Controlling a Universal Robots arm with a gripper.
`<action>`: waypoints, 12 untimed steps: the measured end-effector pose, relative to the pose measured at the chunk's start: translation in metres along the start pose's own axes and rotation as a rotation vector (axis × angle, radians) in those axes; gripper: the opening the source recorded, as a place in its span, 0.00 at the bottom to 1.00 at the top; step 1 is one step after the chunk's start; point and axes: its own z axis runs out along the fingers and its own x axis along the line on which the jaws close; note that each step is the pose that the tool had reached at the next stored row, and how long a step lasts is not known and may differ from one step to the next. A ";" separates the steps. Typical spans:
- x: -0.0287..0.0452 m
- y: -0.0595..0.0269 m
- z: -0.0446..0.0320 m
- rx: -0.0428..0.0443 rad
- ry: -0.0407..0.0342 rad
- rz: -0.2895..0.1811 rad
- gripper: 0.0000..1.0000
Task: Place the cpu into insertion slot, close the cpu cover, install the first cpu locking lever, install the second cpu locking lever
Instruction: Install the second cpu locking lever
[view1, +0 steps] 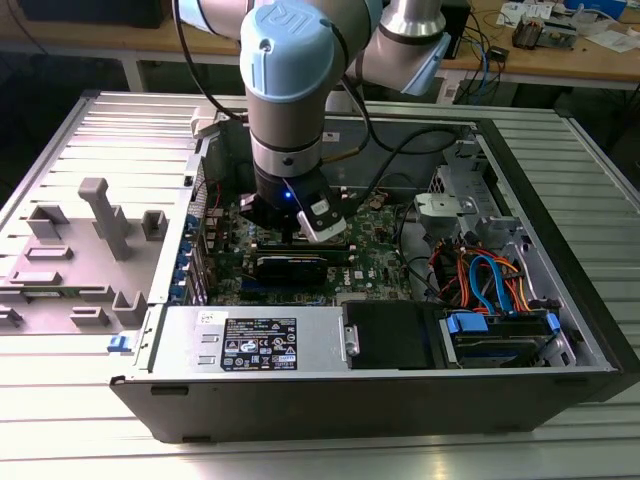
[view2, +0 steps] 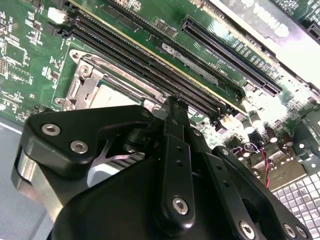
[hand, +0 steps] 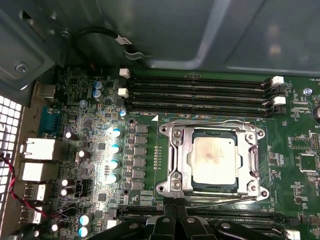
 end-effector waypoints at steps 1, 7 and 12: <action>0.0004 0.0000 0.0002 0.0001 0.0002 0.000 0.11; 0.0053 -0.0003 0.0028 -0.0025 0.0002 0.000 0.11; 0.0073 -0.0011 0.0076 -0.0149 -0.0006 0.000 0.11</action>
